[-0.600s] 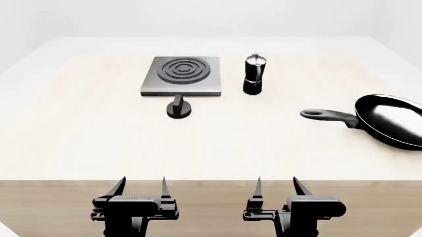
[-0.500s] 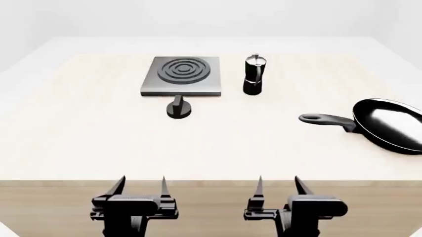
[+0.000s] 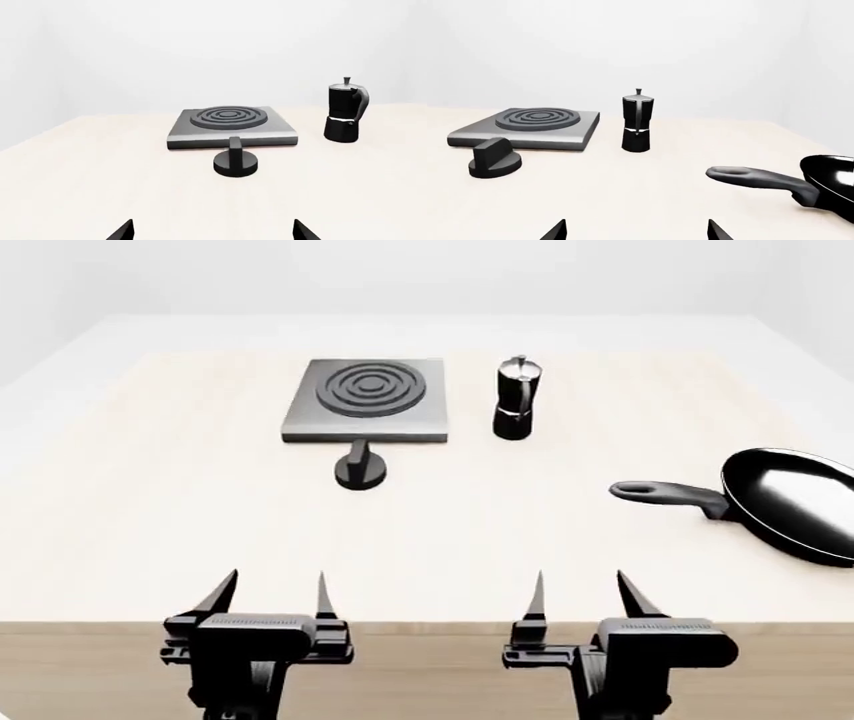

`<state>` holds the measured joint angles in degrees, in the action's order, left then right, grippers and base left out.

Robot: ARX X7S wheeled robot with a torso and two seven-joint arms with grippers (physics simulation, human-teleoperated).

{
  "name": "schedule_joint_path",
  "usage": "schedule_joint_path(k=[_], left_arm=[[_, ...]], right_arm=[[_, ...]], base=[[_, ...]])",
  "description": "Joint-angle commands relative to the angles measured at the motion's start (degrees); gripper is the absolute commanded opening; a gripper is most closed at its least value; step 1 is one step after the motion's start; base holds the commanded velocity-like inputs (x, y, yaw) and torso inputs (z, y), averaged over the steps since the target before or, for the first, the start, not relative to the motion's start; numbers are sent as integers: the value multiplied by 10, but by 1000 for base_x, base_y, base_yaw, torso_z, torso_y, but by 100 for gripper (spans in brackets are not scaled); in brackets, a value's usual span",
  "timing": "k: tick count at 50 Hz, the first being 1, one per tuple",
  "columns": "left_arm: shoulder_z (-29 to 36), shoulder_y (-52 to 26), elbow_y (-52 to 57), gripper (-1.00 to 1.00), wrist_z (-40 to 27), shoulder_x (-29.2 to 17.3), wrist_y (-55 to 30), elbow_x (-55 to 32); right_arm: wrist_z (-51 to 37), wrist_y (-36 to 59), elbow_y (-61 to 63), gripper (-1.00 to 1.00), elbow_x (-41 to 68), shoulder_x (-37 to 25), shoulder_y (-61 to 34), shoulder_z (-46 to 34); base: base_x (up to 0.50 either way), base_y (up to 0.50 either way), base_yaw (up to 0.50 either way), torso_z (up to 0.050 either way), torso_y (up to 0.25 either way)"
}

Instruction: Put the frying pan on the stove.

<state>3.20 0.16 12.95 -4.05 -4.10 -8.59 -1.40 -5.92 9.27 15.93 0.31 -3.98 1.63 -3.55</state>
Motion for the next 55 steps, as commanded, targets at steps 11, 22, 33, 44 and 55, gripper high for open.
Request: schedule_joint_path(k=[11,22,33,44,55], left_arm=[[16,2,22,100,-19,-19,-7,-13],[24,-1,16,100,-24,-26,-7,-19],[34,-4,9,100,-30,-32,-3,-22],[39,-2,11,100,-36,-38,-3,-27],[40,4,21,100,-40,-44,-3,-33]], right_arm=[[-17,8,28,100,23,-17,5,-11],[-29,3,12,100,21,-25,-3,-20],[-39,3,8,100,21,-32,-5,-25],[-48,7,12,100,23,-38,-5,-31],[-57,12,17,100,20,-44,-5,-38]], base=[[359,0,0,0,0],[370,0,0,0,0],[369,0,0,0,0],[368,0,0,0,0],[368,0,0,0,0]])
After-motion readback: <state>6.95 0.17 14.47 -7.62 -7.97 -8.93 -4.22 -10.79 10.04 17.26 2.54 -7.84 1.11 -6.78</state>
